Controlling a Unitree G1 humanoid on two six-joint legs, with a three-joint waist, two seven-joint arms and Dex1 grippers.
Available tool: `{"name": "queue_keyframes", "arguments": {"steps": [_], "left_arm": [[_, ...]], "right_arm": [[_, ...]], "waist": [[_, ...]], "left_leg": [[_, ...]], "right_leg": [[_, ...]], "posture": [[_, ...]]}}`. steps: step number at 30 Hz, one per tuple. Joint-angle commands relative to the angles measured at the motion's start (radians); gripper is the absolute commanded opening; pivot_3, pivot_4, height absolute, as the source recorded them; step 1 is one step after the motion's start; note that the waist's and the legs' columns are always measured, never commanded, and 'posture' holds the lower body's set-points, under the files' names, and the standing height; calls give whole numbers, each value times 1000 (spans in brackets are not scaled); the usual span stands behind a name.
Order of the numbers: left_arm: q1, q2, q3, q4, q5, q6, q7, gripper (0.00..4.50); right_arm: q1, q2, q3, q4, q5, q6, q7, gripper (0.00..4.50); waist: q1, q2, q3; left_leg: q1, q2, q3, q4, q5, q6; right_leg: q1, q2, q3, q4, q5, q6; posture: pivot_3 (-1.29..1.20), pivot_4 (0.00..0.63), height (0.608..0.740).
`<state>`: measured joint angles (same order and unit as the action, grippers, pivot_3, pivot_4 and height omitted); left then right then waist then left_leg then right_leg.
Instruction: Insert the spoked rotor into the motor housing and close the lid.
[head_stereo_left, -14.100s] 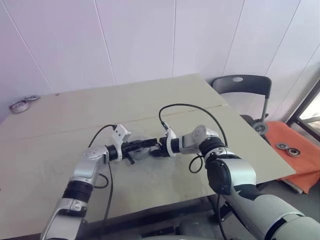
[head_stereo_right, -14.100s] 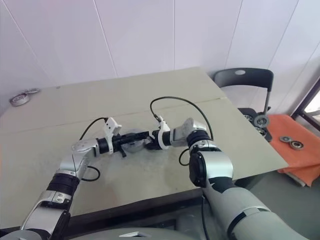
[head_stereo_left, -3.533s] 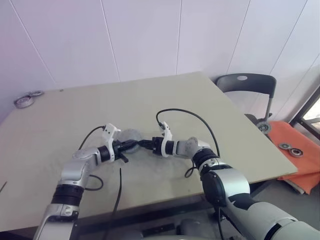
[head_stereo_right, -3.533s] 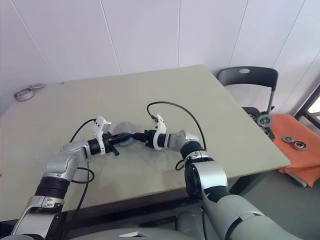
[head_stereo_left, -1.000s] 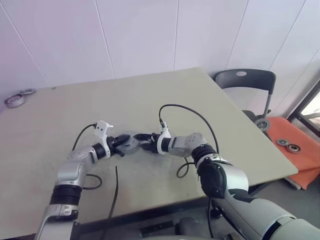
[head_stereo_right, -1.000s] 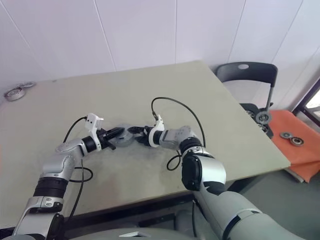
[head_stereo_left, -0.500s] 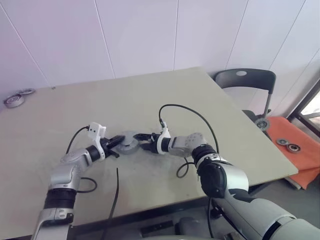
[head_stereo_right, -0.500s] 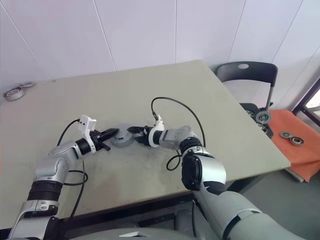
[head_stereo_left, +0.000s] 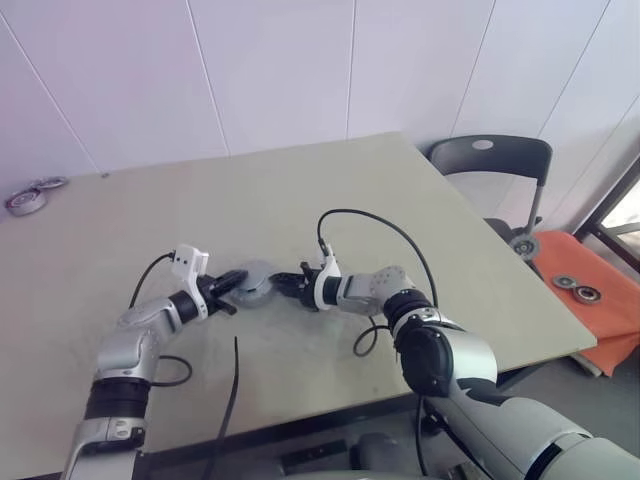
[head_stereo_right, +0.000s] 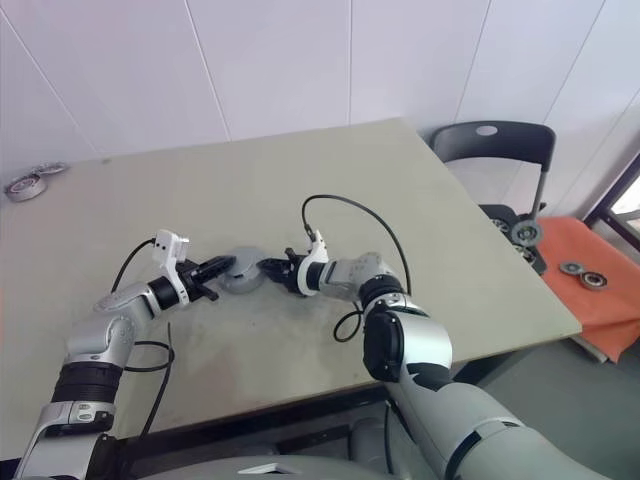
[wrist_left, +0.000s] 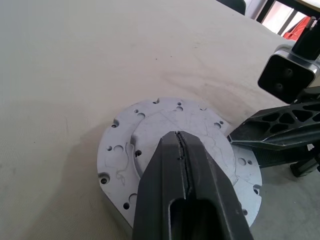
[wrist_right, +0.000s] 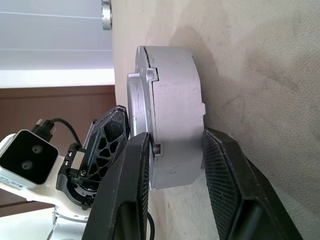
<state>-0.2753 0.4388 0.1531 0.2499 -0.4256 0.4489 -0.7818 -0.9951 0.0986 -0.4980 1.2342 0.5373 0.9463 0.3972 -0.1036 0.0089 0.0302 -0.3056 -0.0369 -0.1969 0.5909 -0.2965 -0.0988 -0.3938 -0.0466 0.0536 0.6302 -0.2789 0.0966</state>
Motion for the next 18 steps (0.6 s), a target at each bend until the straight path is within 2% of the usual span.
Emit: {"name": "queue_keyframes", "arguments": {"steps": [1, 18], "left_arm": [[-1, 7, 11, -22, -3, -3, 5, 0], [-9, -7, 17, -10, -11, -13, 18, 0]], "right_arm": [[28, 11, 25, 50, -39, -1, -38, 1218], [-1, 16, 9, 45, -13, 30, 24, 1217]], "waist": [[0, 0, 0], [0, 0, 0]], "left_leg": [[0, 0, 0, 0, 0, 0], [0, 0, 0, 0, 0, 0]], "right_leg": [[0, 0, 0, 0, 0, 0], [0, 0, 0, 0, 0, 0]], "posture": [[0, 0, 740], [0, 0, 740]]}}
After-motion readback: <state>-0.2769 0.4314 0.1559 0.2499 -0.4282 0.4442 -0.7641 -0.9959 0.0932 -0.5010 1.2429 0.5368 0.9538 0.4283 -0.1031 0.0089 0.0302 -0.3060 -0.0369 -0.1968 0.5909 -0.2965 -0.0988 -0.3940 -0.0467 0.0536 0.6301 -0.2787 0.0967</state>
